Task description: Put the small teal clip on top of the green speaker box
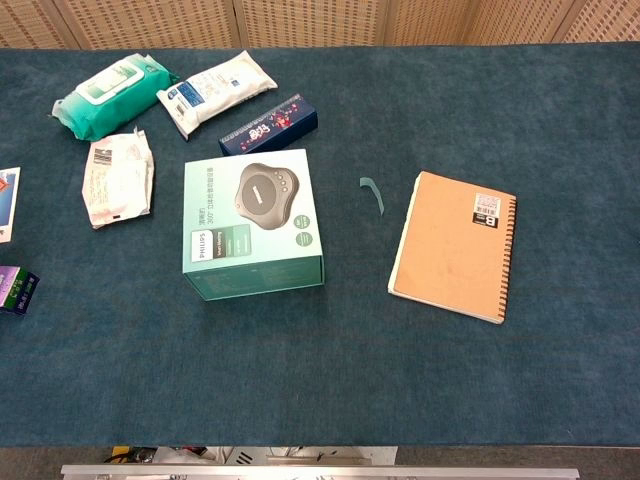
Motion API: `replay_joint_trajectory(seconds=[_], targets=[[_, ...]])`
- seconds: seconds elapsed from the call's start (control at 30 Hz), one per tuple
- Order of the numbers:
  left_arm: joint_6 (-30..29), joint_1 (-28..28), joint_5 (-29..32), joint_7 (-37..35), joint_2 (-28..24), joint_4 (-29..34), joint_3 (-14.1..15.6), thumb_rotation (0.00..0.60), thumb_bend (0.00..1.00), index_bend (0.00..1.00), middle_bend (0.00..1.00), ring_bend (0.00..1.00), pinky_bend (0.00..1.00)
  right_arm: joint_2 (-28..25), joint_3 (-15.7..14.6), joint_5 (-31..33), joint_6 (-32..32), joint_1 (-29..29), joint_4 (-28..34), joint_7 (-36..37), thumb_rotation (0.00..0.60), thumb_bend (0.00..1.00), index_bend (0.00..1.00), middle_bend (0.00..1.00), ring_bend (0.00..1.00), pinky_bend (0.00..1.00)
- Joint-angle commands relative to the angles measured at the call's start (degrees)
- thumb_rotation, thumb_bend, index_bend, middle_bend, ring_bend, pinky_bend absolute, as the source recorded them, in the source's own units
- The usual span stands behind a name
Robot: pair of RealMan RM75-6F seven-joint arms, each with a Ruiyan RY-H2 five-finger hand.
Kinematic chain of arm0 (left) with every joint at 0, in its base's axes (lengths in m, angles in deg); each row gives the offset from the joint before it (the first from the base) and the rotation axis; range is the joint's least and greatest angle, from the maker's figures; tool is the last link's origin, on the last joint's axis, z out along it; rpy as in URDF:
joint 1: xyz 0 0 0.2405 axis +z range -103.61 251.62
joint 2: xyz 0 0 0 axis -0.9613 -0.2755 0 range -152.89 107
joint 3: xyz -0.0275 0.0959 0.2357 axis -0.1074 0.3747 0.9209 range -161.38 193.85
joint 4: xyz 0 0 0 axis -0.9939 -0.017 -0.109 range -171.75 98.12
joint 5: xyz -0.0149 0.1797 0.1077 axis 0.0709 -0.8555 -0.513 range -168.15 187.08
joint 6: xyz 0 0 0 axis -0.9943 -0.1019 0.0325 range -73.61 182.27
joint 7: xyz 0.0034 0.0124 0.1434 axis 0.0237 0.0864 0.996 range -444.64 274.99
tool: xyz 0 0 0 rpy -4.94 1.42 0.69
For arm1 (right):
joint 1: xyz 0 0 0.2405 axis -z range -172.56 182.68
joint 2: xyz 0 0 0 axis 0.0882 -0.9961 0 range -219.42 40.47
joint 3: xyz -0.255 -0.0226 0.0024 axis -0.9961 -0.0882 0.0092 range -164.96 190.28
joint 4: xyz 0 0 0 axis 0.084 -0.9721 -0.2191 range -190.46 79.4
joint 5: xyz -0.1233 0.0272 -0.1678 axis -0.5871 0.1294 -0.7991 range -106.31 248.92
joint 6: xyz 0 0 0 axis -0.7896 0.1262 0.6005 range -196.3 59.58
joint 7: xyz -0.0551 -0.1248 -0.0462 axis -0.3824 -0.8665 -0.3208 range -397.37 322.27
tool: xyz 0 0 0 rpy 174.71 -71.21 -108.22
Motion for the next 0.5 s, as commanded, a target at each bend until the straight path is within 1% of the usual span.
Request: replay_joint_trajectory(seconds=[0.03, 0.2, 0.33, 0.5], targets=[[0.2, -0.1, 0.1, 0.2, 0.0, 0.2, 0.0, 0.600, 0.26, 0.19, 0.36, 0.35, 0.38, -0.4, 0.1, 0.1, -0.6, -0.4, 0.4, 0.0, 0.600, 0.20, 0.48, 0.65, 0.59, 0.68], [0.1, -0.1, -0.2, 0.3, 0.0, 0.4, 0.2, 0.600, 0.26, 0.19, 0.36, 0.35, 0.38, -0.8, 0.5, -0.6, -1.1, -1.4, 1.5, 0.0, 0.600, 0.20, 0.48, 0.65, 0.59, 0.68], [0.1, 0.1, -0.3, 0.0, -0.2, 0.5, 0.4, 0.600, 0.26, 0.19, 0.36, 0.35, 0.38, -1.4, 1.3, -1.2, -2.0, -2.8, 3.1, 0.5, 0.600, 0.20, 0.48, 0.65, 0.59, 0.62], [0.4, 0.2, -0.4, -0.3, -0.4, 0.6, 0.8, 0.600, 0.26, 0.19, 0.36, 0.35, 0.38, -1.9, 2.2, -2.2, -5.1, -6.0, 5.0, -0.9, 0.600, 0.19, 0.48, 0.64, 0.59, 0.61]])
